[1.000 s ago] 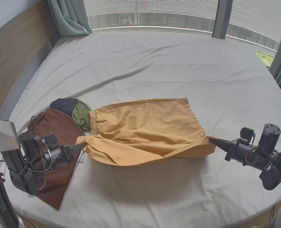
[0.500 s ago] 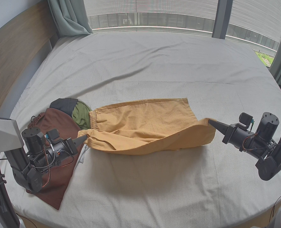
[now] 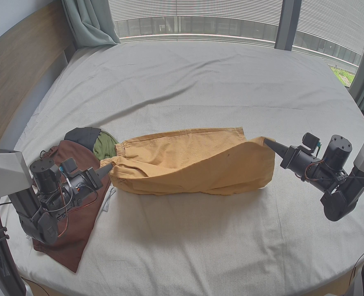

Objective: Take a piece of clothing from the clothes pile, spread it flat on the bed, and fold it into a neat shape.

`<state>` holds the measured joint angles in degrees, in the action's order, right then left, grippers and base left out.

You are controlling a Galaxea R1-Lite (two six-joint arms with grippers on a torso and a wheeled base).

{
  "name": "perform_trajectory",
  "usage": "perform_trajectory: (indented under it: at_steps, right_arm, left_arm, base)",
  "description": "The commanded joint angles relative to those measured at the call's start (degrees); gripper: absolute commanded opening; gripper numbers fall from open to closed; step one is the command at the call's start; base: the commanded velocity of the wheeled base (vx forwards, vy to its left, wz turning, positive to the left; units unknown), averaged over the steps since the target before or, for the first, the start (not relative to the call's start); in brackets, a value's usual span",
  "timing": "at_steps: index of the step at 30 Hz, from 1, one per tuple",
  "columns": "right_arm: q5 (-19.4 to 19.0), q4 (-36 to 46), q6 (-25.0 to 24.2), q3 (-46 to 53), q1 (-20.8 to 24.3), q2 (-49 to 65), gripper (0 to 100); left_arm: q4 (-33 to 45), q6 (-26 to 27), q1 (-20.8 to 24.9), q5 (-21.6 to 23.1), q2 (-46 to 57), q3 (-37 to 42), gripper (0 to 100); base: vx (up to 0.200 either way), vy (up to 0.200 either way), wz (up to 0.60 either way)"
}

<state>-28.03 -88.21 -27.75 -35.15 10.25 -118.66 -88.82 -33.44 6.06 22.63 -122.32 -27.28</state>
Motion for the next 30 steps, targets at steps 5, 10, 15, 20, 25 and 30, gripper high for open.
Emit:
perform_trajectory:
  at_steps: [5,10,15,20,25,30]
  right_arm:
    - [-0.10,0.06,-1.52,-7.04,-0.32,-4.30,0]
    - [-0.10,-0.03,-1.52,-9.06,-0.85,-6.23,0]
    - [-0.19,0.06,-2.31,-12.49,-1.55,-8.34,0]
    - [-0.19,0.23,-2.84,-16.01,-1.55,-10.36,0]
    - [-0.19,1.90,-2.84,-19.17,-1.55,-12.12,0]
    - [-0.19,3.22,-2.84,-21.98,-1.55,-13.61,0]
  left_arm:
    - [-0.04,-2.77,0.36,-2.67,-0.37,-2.86,0]
    - [-0.04,-3.83,0.80,-3.55,-0.73,-3.92,0]
    - [-0.04,-4.00,1.24,-5.93,-2.92,-6.56,0]
    - [-0.04,-3.91,1.68,-6.81,-4.51,-8.23,0]
    - [-0.04,-4.00,1.76,-6.89,-5.21,-9.81,0]
    - [-0.04,-5.50,2.47,-9.09,-5.91,-12.36,0]
  base:
    - [0.000,0.000,0.00]
    - [0.000,0.000,0.00]
    - [0.000,0.000,0.00]
    - [0.000,0.000,0.00]
    - [0.000,0.000,0.00]
    - [0.000,0.000,0.00]
